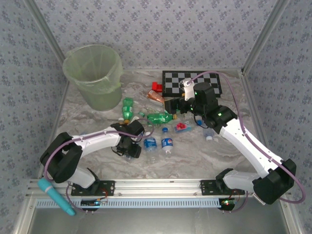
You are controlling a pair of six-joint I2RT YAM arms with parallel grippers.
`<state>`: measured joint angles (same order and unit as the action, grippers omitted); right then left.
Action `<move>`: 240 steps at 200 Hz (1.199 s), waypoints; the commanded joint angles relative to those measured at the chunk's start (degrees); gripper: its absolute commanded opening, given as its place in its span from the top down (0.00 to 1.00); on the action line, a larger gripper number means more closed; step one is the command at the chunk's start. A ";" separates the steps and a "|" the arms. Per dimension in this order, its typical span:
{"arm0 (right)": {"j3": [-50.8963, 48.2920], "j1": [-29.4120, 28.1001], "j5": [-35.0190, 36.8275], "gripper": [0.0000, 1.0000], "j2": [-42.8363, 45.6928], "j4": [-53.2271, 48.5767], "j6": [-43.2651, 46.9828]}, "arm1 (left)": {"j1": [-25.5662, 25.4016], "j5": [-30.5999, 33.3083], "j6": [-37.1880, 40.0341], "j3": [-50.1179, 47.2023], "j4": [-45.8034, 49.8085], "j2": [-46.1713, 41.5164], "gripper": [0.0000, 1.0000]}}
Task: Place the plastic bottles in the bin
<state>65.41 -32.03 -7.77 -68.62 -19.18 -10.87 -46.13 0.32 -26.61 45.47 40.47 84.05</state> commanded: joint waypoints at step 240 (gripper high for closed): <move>6.83 0.05 -3.92 0.00 -5.69 1.25 1.84 | 18.09 11.86 3.47 38.47 8.71 -10.95 0.42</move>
<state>71.57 -32.03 -12.01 -75.53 -17.82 -9.56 -31.59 12.75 -26.70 77.52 48.45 71.77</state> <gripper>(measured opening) 0.995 0.583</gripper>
